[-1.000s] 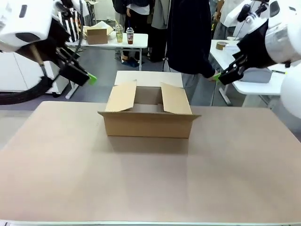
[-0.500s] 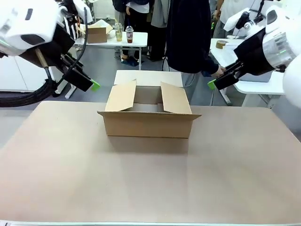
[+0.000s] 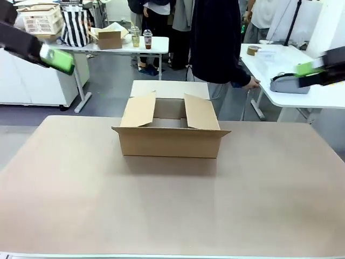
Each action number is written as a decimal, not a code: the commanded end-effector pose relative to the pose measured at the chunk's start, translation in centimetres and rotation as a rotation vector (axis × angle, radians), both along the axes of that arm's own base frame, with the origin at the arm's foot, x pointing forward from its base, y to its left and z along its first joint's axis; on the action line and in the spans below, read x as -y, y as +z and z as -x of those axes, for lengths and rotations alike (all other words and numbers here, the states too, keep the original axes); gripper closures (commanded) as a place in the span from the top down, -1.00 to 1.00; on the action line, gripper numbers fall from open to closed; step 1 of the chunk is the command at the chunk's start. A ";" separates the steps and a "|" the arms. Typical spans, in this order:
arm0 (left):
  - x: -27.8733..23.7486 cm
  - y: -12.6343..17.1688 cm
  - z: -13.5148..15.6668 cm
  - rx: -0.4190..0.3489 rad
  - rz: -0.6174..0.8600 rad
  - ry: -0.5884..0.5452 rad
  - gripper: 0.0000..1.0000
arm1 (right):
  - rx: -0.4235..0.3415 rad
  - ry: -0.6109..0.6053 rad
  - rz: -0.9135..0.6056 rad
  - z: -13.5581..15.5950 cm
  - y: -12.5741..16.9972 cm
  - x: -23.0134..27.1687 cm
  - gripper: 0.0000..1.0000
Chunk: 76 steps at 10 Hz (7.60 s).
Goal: Pack the gift set into the box.
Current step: Place both hands on the side flaps of the Package Box and spread them outward.
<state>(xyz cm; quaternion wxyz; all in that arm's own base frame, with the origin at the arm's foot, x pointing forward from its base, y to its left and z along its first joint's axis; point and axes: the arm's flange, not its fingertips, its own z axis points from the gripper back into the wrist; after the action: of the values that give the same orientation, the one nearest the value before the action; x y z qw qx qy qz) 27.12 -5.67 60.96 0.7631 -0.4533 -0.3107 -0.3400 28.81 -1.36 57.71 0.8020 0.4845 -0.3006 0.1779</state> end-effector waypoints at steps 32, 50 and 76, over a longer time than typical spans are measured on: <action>16.4 1.2 -21.8 -0.401 -0.726 0.707 1.00 | -0.070 -0.056 -0.243 0.0 -1.2 5.7 1.00; 32.0 -19.4 -33.8 -0.312 -1.243 0.929 1.00 | -0.070 -0.056 -0.243 0.0 -1.2 5.7 1.00; 5.6 -15.5 -31.7 -0.685 -0.690 0.728 1.00 | -0.070 -0.056 -0.243 0.0 -1.2 5.7 1.00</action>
<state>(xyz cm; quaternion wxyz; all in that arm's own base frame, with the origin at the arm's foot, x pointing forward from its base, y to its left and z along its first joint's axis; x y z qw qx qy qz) 59.41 -11.99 46.23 0.9915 -0.1062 -0.0658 0.0365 28.46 -7.17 56.39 0.7587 0.5740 -0.2940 0.0916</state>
